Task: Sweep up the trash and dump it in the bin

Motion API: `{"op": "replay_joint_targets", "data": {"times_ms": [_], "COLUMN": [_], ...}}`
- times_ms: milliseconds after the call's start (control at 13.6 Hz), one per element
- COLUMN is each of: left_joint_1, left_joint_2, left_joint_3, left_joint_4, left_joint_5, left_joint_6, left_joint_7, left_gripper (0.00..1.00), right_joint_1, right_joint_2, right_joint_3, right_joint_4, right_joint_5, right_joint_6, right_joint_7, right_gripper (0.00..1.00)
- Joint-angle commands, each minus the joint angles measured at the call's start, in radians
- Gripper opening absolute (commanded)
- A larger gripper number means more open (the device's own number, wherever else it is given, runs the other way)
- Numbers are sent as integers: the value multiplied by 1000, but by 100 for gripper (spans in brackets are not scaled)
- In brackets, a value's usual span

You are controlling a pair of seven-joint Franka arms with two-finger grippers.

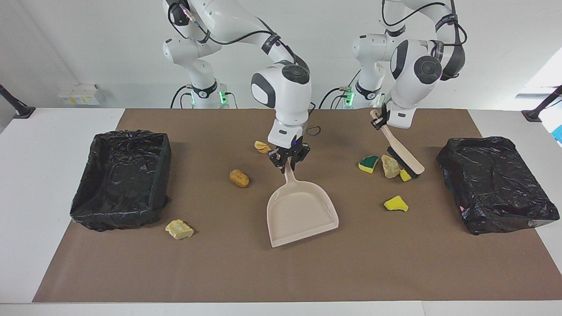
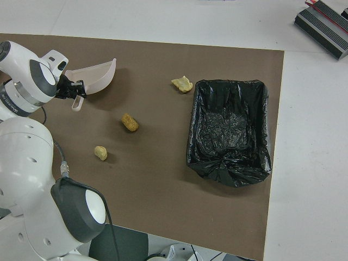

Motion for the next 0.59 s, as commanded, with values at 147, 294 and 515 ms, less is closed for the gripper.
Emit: {"op": "replay_joint_targets", "data": {"times_ms": [147, 294, 515], "left_joint_1": [145, 158, 154], "left_joint_2": [-30, -41, -43], "left_joint_3": [-7, -9, -9], "left_joint_4": [-61, -97, -134], "left_joint_5": [98, 131, 150], "left_joint_6": [37, 43, 58], "left_joint_7": [255, 269, 266], "left_gripper": [0, 0, 0], "right_joint_1": [-85, -117, -157], "right_joint_2": [-52, -51, -42], "right_joint_3": [11, 11, 9], "right_joint_4": [-36, -37, -42], "right_joint_5": [46, 46, 45], "right_joint_6": [-128, -132, -81], "right_joint_7": [-403, -665, -1030], "right_gripper": [0, 0, 0]}}
